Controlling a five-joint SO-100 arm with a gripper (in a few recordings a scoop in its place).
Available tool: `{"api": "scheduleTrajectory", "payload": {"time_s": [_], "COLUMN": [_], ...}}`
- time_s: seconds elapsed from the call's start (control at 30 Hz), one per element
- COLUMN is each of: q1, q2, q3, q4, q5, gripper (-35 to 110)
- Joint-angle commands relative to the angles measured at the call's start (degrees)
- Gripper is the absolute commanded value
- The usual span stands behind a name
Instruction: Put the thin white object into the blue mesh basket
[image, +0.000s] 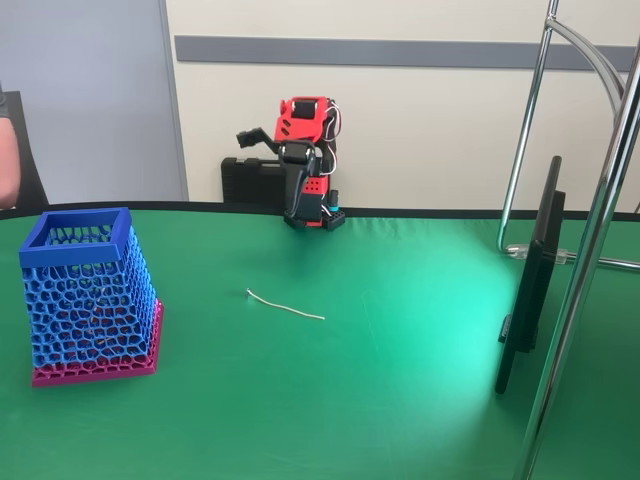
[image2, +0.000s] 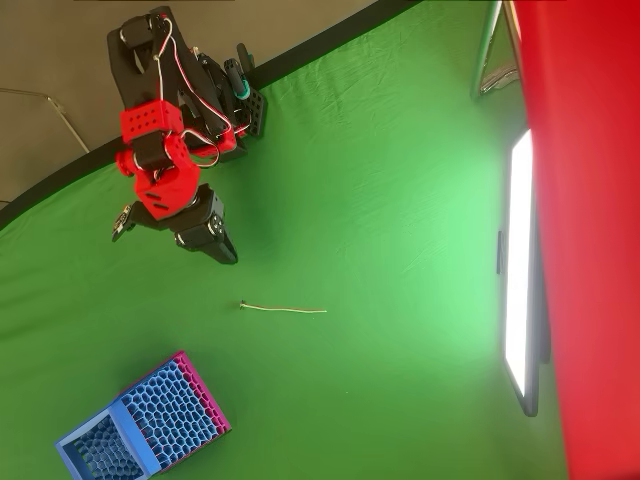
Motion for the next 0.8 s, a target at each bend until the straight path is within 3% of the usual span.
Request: {"api": "scheduleTrajectory", "payload": {"time_s": [0.0, 0.77], "q1": [0.88, 7.47], "q2": [-5.8, -50.36], "q3": [-6.06, -43.42], "q4": [0.26, 12.66], "q5": [0.79, 4.13], "gripper": [0, 1]}}
